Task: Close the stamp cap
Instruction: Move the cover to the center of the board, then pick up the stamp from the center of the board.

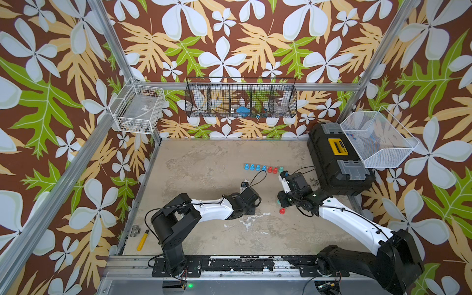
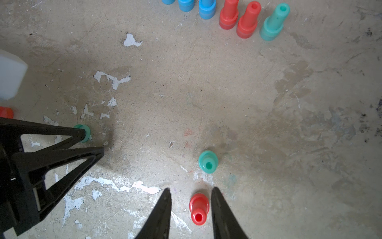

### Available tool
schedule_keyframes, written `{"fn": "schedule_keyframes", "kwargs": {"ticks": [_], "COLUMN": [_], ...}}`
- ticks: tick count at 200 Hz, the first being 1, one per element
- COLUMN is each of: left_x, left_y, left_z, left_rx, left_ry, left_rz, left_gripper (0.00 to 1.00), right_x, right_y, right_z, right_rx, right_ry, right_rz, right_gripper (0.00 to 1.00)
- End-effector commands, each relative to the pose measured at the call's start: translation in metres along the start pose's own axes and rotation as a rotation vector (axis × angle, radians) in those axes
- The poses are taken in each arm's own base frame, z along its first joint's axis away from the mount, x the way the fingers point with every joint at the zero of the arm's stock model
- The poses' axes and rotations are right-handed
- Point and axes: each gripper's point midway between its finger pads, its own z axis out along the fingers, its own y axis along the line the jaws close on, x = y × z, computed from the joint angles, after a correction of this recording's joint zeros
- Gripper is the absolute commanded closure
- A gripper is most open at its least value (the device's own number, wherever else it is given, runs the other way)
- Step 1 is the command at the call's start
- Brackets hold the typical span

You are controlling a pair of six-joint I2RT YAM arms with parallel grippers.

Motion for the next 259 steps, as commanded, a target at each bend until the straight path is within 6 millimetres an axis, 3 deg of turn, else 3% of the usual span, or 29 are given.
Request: {"fn": "schedule_keyframes", "kwargs": {"ticks": [1, 66, 90, 125, 187, 221, 237, 259], "left_x": [-0.005, -0.016, -0.027, -0.048, -0.081, -0.090, -0.087, -0.076], "left_y": [-0.002, -0.004, -0.004, 0.002, 0.069, 0.095, 0.112, 0.129], "left_z": [-0.003, -0.021, -0.042, -0.091, -0.172, -0.217, -0.227, -0.226], "left_rx": [-0.011, -0.004, 0.013, 0.031, 0.006, -0.029, -0.071, -0.107], "left_ry": [-0.012, -0.048, -0.096, -0.204, -0.385, -0.516, -0.552, -0.553], "left_rz": [0.003, 0.013, 0.017, 0.039, -0.025, 0.000, 0.002, 0.004], "left_gripper": [0.48, 0.49, 0.49, 0.49, 0.49, 0.48, 0.47, 0.47], "right_x": [0.000, 0.003, 0.007, 0.011, 0.014, 0.018, 0.018, 0.021], "right_y": [-0.002, -0.005, -0.006, -0.011, -0.021, -0.023, -0.024, -0.024], "right_z": [0.000, 0.003, 0.008, 0.015, 0.029, 0.036, 0.038, 0.043], "right_rx": [0.010, 0.030, 0.037, 0.076, 0.153, 0.168, 0.175, 0.176], "right_ry": [-0.001, 0.009, 0.029, 0.052, 0.117, 0.140, 0.144, 0.164], "right_rz": [0.001, 0.001, -0.001, -0.011, -0.046, -0.049, -0.050, -0.056], "right_gripper": [0.65, 0.66, 0.65, 0.65, 0.64, 0.64, 0.64, 0.65]}}
